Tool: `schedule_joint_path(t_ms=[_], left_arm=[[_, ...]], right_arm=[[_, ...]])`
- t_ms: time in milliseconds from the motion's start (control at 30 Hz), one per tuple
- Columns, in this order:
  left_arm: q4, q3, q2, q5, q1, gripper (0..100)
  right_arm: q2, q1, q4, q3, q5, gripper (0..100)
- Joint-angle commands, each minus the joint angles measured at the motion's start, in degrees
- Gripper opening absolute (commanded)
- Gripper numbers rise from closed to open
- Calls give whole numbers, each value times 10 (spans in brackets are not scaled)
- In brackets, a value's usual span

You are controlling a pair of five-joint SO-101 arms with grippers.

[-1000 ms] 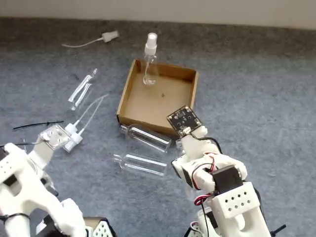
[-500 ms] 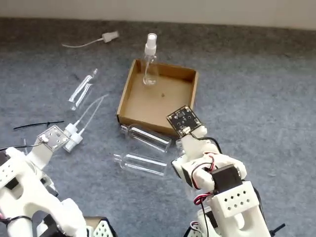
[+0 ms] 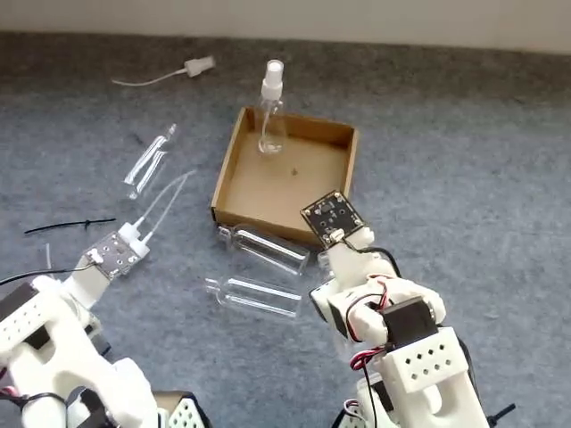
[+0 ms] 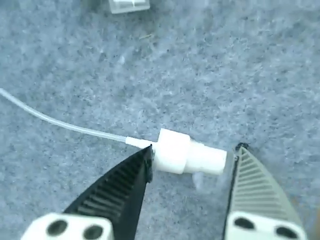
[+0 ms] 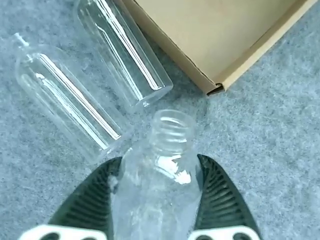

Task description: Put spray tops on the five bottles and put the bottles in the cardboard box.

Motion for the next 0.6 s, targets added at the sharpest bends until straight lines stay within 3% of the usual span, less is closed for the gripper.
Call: schedule_joint_path(t_ms=[0, 133, 300, 567], left_arm=[[-20, 2, -8, -374, -34, 226], [-19, 2, -8, -154, -59, 200], [4, 2, -8, 222, -59, 199], [6, -38, -6, 578, 42, 200]], right_arm=[[0, 6, 0, -36, -4, 19], [0, 6, 0, -36, -4, 19], [0, 5, 0, -39, -4, 19], [0, 5, 5, -38, -5, 19]])
